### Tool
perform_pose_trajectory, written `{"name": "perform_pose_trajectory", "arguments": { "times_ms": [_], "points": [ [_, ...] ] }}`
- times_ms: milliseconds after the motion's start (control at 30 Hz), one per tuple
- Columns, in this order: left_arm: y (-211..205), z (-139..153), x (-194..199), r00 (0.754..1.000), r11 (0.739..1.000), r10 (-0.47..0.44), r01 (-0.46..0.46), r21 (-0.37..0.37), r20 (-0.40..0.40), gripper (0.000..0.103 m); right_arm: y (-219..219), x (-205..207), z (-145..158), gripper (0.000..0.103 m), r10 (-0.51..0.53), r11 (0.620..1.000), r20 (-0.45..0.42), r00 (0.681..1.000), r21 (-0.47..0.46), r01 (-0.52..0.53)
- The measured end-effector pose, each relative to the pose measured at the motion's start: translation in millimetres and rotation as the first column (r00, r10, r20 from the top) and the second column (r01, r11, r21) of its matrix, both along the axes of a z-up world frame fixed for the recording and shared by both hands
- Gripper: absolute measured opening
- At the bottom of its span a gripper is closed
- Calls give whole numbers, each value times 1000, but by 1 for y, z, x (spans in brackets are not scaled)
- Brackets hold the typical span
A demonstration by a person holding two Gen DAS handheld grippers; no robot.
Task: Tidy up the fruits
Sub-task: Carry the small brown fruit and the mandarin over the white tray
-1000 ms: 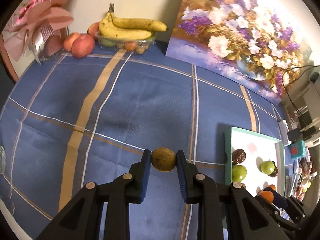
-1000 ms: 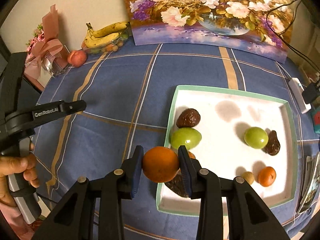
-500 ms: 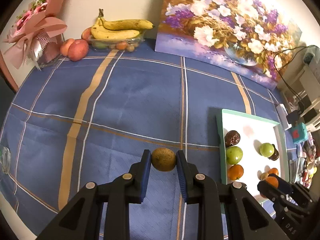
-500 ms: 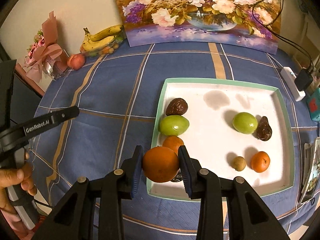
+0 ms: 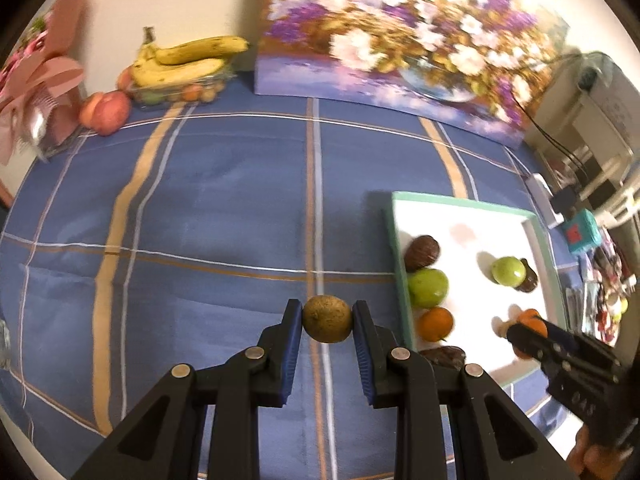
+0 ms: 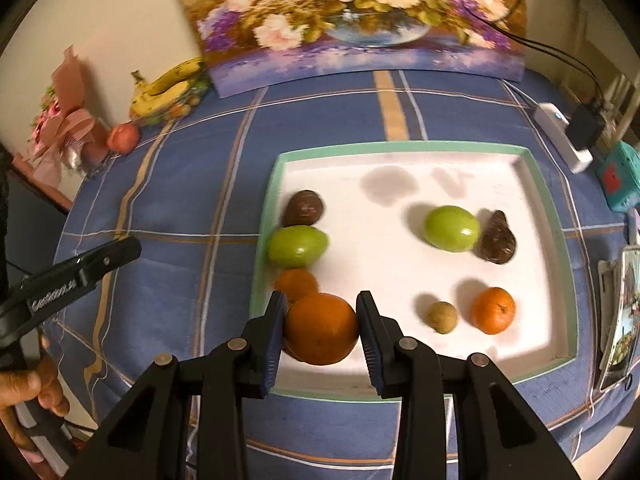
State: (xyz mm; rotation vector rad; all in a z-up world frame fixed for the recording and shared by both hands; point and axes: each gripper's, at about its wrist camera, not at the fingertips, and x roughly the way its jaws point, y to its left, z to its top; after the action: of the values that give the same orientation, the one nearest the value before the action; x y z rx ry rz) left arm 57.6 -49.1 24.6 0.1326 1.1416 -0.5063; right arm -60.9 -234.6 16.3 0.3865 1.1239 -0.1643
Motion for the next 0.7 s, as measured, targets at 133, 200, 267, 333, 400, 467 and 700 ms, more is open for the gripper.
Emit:
{"name": "perform_pose_trajectory", "arguments": {
  "times_ms": [133,200,267,333,400,467,700],
  "points": [
    [-20,0,-10,998,998,-63,63,5,-7,27,-22,-8,-3,37,-62,998,-12,998,-7,62],
    [-30,-1,-16,995,995,-96,96,7,-11,27,-34,-13,-3,37,-96,995,-19,995,-15,95],
    [-42,-3,-25,991,991,-132,132,10,-16,27,-46,-19,-3,37,-130,991,-22,991,-21,129],
    [-52,-5,-32,986,986,-164,165,10,-23,27,-54,-23,-2,37,-154,988,-23,988,-24,153],
    [-61,-7,-40,980,980,-197,198,10,-32,27,-62,-28,-1,37,-179,984,-22,984,-32,178],
    [-70,-9,-48,973,973,-230,230,17,-37,27,-69,-32,1,37,-198,980,-21,980,-41,197],
    [-97,-17,-71,948,947,-314,316,56,-51,27,-79,-41,4,37,-223,973,-16,975,-54,222]
  ]
}}
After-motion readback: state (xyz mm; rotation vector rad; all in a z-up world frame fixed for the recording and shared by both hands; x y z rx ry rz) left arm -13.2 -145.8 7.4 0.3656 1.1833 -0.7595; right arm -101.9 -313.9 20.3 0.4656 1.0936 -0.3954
